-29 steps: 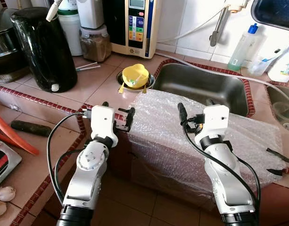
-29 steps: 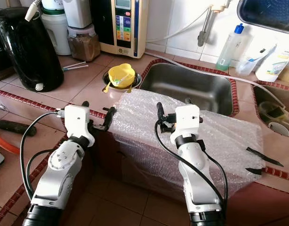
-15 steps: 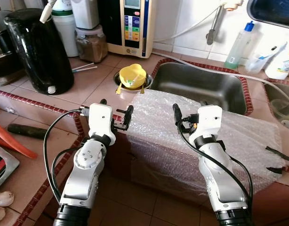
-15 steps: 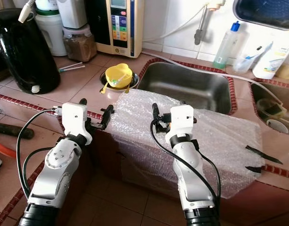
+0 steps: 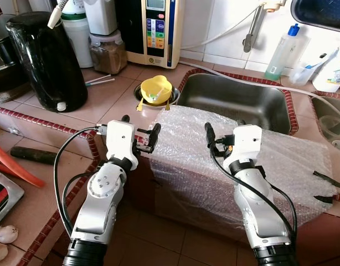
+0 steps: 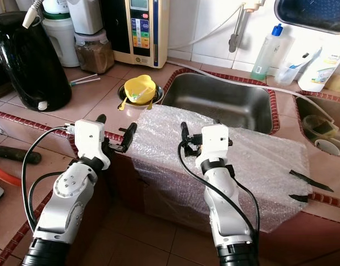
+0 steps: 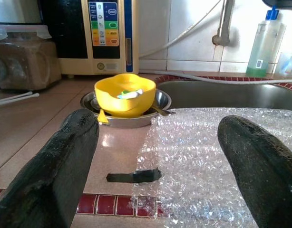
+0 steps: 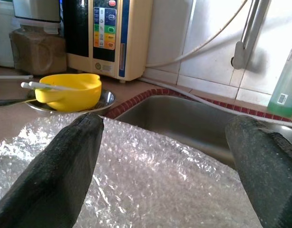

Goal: Kitchen organization

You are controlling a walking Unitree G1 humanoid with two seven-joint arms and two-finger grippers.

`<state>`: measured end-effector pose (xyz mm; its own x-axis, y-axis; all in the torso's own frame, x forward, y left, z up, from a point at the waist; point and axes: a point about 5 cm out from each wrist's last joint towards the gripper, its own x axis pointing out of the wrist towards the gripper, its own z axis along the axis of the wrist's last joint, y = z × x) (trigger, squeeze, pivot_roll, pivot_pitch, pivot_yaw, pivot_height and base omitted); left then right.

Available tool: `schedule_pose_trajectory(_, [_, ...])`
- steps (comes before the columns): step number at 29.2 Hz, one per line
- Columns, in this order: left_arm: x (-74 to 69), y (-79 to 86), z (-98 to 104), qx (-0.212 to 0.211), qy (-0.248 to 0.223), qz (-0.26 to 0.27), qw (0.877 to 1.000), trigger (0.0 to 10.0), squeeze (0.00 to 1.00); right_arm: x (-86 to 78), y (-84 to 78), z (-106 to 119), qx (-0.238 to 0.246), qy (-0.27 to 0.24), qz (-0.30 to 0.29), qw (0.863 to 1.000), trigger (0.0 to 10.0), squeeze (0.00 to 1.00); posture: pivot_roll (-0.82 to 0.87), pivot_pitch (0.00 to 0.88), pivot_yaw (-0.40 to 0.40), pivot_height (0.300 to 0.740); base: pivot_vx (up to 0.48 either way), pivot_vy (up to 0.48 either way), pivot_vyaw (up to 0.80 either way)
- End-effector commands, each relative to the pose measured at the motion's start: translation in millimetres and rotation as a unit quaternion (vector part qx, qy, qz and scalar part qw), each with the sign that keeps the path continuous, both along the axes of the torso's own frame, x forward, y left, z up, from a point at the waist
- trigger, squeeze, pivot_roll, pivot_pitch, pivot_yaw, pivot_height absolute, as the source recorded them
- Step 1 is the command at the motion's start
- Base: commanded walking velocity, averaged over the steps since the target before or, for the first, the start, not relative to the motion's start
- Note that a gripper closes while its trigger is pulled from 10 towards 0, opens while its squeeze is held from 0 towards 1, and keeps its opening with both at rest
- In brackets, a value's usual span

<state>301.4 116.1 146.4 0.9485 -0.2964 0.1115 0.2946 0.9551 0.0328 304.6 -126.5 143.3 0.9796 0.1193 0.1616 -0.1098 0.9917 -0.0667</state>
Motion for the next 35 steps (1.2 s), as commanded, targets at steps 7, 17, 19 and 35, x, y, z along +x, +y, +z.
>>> schedule_pose_trajectory(7, [1.9,-0.3,1.9,-0.015,0.000,0.007,1.000,10.0,0.00,4.5,-1.5,4.5,-0.008,-0.009,0.003,1.000,10.0,0.00,0.06,0.000,-0.018,0.740,0.000,-0.455,0.00])
schedule_pose_trajectory(17, [4.2,-0.4,1.8,-0.017,0.000,0.012,1.000,10.0,0.00,7.4,-2.4,5.9,-0.010,-0.012,0.002,1.000,10.0,0.00,0.06,0.000,-0.019,0.740,0.000,-0.243,0.00])
schedule_pose_trajectory(19, [4.5,-0.7,2.1,-0.016,-0.002,0.014,1.000,10.0,0.00,7.3,-1.6,6.1,-0.011,-0.013,0.003,1.000,10.0,0.00,0.06,0.000,-0.020,0.740,0.000,0.000,0.00])
schedule_pose_trajectory(35, [6.1,0.7,-0.5,-0.012,-0.004,0.045,0.999,10.0,0.00,7.0,-2.9,9.9,-0.024,-0.020,0.017,0.999,10.0,0.00,0.04,0.000,-0.051,0.740,0.000,0.000,0.00])
